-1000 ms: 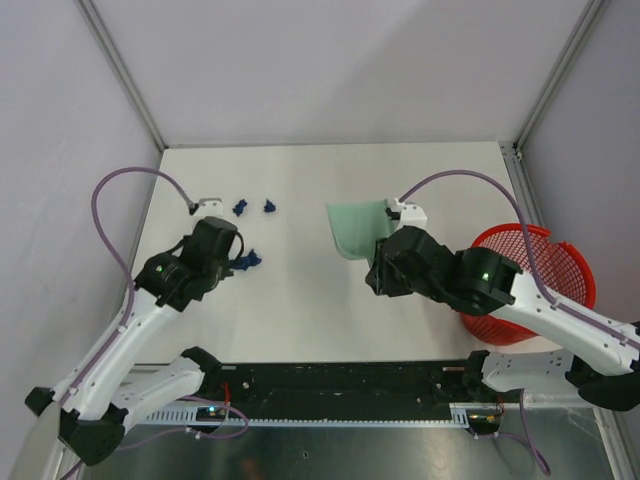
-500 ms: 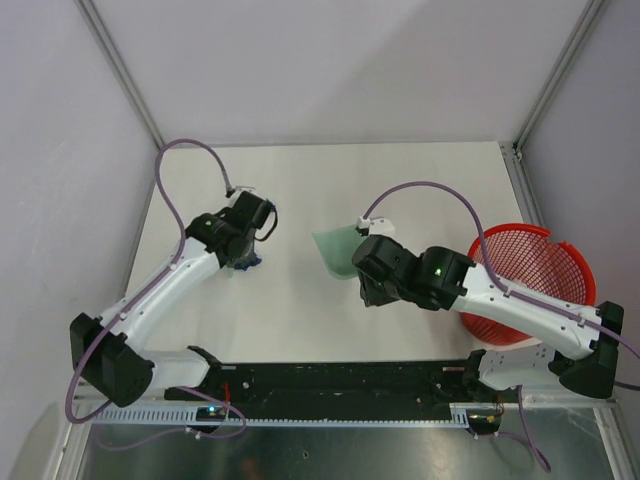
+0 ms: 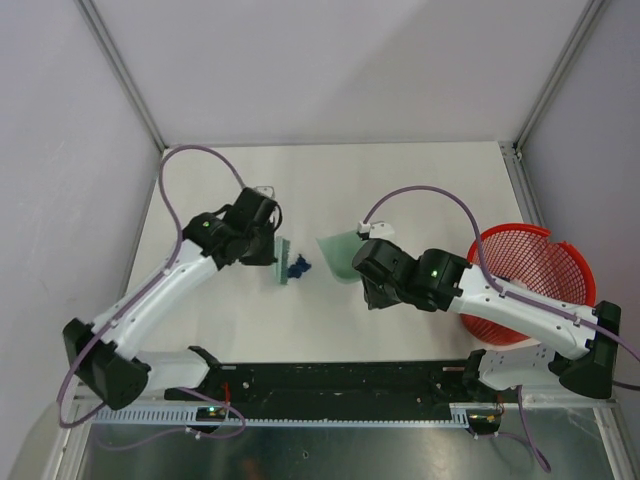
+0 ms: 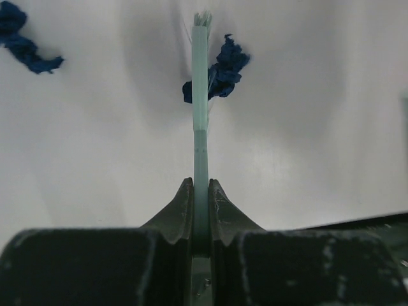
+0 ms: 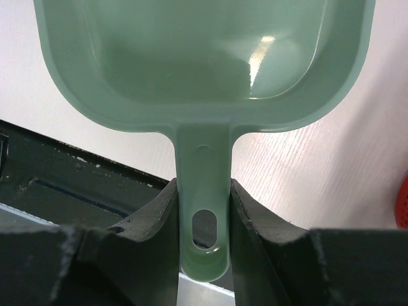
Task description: Sweep away the paper scraps from the table
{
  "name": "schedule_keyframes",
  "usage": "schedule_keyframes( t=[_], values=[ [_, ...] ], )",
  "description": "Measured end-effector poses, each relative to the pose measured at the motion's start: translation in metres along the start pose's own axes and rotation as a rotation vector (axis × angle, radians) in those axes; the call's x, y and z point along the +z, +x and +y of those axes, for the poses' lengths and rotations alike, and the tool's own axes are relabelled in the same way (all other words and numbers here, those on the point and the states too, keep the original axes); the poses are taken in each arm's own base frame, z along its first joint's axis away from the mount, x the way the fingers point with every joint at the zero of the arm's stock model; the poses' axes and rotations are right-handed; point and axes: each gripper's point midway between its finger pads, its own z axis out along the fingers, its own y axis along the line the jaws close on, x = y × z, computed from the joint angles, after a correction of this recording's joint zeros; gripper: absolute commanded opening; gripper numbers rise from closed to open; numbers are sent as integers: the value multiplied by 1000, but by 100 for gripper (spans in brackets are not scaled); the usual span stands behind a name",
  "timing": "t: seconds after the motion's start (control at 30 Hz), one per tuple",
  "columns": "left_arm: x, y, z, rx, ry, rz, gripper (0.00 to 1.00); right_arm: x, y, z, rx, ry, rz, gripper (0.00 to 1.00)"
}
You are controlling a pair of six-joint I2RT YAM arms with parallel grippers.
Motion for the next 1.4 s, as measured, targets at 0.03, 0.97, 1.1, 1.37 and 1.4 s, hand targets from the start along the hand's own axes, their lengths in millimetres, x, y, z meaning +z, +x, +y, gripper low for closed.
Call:
schedule_keyframes(
  t=[0.03,0.97,1.1,1.37,1.4],
  values=[
    [-6,-1,-5,-9,31,-10,2,0,0,0,0,0,0,0],
    [-16,-47,39,87,-184,-120,0,36,77,18,-177,-20,256,0],
    [2,-47,36,113,-200,-83,0,50,85,29,-191,-68,316,0],
    [22,-49,19,118,-141,-61,0,70,94,36,-205,-121,406,0],
    [23,-50,17,116,-130,-63,0,72,97,37,-213,-125,420,0]
  ],
)
